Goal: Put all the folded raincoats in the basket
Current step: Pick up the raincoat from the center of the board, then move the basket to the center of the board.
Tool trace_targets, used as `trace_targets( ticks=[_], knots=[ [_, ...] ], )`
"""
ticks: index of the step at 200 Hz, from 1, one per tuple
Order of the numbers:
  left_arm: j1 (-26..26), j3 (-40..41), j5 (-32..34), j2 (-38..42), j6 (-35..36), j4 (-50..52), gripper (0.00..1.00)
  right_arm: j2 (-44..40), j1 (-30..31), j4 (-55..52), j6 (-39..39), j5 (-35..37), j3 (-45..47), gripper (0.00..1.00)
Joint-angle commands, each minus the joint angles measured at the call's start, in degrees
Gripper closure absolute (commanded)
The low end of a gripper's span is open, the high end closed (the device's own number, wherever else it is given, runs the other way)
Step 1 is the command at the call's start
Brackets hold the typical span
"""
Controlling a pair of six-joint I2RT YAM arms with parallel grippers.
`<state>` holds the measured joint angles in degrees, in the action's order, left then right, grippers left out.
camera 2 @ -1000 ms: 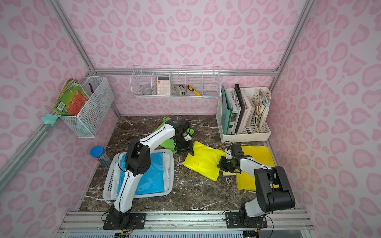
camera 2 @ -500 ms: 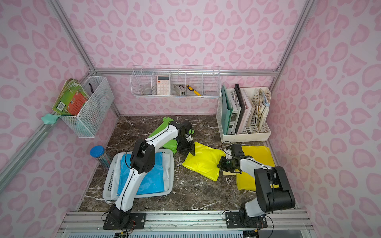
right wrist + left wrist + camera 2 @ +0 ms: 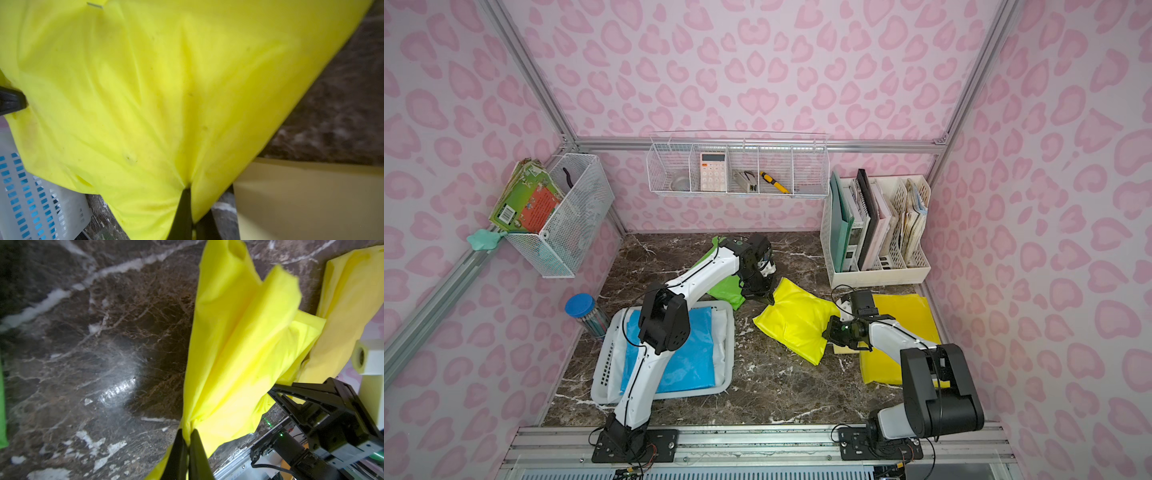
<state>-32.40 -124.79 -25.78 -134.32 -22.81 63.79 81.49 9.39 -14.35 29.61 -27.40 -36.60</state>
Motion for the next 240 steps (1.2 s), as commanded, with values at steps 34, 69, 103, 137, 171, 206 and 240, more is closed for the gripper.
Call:
trace_targets(
  ticks=[34, 69, 103, 137, 171, 206, 240],
  knots=[
    [0.23, 5.78, 11.96, 16.42, -4.86, 7.21, 1.0, -10.4, 4.4, -4.76, 4.95, -5.55, -6.85, 1.0],
    [4.13, 21.3, 19.51, 33.55, -9.31, 9.9, 1.0, -7.23, 18.39, -3.24, 11.09, -3.08, -15.24, 1.0],
    [11.48, 35.18, 27.02, 48.82, -13.31, 15.41, 1.0, 2.93, 32.68, 0.19, 15.19, -0.23, -25.42, 1.0],
    [20.33, 45.91, 30.83, 61.06, -13.29, 17.62, 1.0, 15.82, 42.46, 2.03, 17.05, 0.16, -36.01, 1.0],
    [23.6, 54.02, 29.58, 68.26, -12.09, 14.19, 1.0, 24.21, 46.77, 2.13, 17.45, 0.13, -39.74, 1.0],
    [23.4, 56.31, 20.19, 66.85, -10.8, 12.81, 1.0, 21.0, 45.19, 2.89, 17.14, 0.86, -32.61, 1.0],
    [16.08, 61.17, 16.04, 67.6, -16.79, 4.65, 1.0, 11.88, 40.46, 0.29, 14.53, 2.45, -22.3, 1.0]
  ],
)
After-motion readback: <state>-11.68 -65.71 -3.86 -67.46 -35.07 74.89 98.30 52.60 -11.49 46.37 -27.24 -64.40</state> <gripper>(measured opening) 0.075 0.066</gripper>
